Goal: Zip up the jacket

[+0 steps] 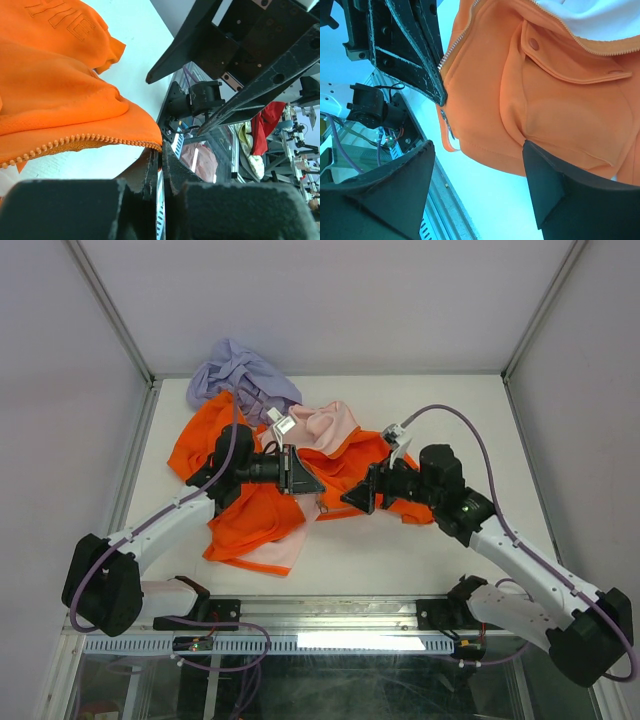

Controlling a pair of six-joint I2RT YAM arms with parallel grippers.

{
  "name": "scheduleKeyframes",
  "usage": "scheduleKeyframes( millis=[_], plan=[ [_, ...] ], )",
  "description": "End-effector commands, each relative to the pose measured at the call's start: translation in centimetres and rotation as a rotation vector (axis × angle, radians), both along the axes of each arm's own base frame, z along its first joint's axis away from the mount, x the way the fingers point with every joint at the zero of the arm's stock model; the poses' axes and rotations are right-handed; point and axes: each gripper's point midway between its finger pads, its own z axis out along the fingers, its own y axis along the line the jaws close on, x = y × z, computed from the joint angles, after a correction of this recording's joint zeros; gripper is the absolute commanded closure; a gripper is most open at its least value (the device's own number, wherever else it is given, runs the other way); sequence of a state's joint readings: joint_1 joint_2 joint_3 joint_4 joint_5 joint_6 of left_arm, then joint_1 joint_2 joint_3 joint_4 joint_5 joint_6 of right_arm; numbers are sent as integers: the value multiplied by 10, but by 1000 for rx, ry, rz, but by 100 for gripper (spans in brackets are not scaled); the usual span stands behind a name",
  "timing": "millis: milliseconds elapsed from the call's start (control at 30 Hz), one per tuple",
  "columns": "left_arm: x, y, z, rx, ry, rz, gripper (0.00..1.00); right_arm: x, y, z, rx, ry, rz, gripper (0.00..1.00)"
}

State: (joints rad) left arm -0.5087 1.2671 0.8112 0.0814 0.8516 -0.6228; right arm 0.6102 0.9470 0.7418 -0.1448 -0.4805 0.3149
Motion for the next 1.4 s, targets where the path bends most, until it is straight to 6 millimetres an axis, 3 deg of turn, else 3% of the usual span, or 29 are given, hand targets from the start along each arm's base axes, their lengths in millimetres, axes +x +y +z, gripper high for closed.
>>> scheduleKeyframes(
  millis=[0, 167, 367, 567, 1100, 1367],
  plan=[
    [-6, -1, 35, -63, -69, -49, 100, 3, 18, 18, 90, -23, 52, 27],
    [-8, -2, 33, -57, -63, -54, 100, -1, 35, 17, 162, -1, 114, 29],
    [-11, -6, 38, -61, -80, -58, 100, -3, 46, 4, 166, 25, 170, 51],
    [-12, -10, 42, -64, -88, -62, 100, -4, 51, -2, 183, 26, 196, 60],
    [-7, -12, 40, -60, -89, -36, 100, -11, 56, 3, 226, 8, 251, 54],
    [-6, -11, 40, -59, -92, -24, 100, -12, 59, 3, 235, 14, 276, 93]
  ],
)
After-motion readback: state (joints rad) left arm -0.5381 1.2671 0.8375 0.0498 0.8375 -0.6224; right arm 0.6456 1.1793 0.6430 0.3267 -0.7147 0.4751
